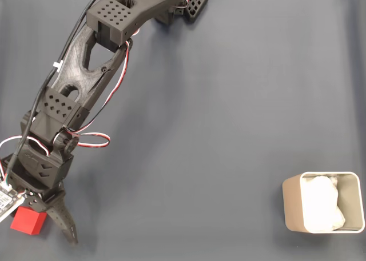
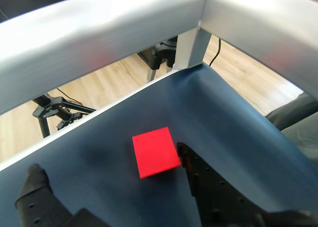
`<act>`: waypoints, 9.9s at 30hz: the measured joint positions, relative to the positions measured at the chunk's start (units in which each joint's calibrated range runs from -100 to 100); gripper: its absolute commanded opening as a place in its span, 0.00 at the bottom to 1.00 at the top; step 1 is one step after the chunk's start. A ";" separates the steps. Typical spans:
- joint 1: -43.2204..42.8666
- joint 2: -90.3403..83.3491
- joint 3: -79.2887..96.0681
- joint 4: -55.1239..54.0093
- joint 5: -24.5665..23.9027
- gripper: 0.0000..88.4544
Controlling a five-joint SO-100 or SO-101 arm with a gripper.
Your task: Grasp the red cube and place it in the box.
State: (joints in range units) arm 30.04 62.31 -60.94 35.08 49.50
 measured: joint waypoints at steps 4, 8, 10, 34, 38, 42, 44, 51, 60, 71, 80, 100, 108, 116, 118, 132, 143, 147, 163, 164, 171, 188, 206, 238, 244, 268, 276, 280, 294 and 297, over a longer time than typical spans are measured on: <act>0.00 0.00 0.00 -1.03 0.20 0.63; 0.00 0.00 0.00 -1.83 0.34 0.63; 0.00 0.09 0.00 -1.91 0.59 0.63; -0.30 0.43 3.62 -1.19 1.95 0.63; -0.59 0.43 3.62 -1.11 1.71 0.63; -0.96 0.43 3.62 -1.11 1.66 0.63; -1.04 0.43 3.62 -1.11 1.51 0.63; -1.04 0.43 3.62 -1.19 1.03 0.50; -1.19 0.43 3.62 -1.43 0.54 0.15; -1.19 -1.74 6.87 -1.43 1.22 0.00; -2.15 -13.20 20.07 0.88 1.42 0.00; -14.39 -51.85 44.48 13.84 1.66 0.00; -23.96 -62.18 52.44 13.84 2.20 0.00; -33.61 -62.96 52.44 13.84 3.13 0.00; -35.76 -62.96 52.35 13.84 3.22 0.00; -45.62 -52.63 38.97 13.84 3.71 0.00; -50.07 -41.25 26.49 14.16 3.71 0.00; -51.26 -38.82 23.51 14.16 3.71 0.00; -53.19 -33.70 21.61 14.16 3.71 0.00; -53.19 -33.61 21.61 14.16 3.71 0.00; -53.19 -31.70 21.61 14.16 3.71 0.00; -53.19 -27.62 16.73 13.92 3.61 0.00; -53.04 -27.62 16.46 13.60 3.57 0.00; -52.45 -27.62 16.46 12.41 1.51 0.44; -52.45 -27.62 16.46 12.41 1.81 0.45; -52.15 -27.62 16.46 11.77 1.95 0.11; -52.08 -27.70 17.27 10.58 0.59 0.00; -51.26 -29.44 20.61 9.23 0.44 0.00; -41.25 -57.14 50.18 3.74 0.24 0.00; -38.65 -64.00 57.05 2.78 0.24 0.00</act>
State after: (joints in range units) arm -8.61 -1.69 -3.89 37.87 49.74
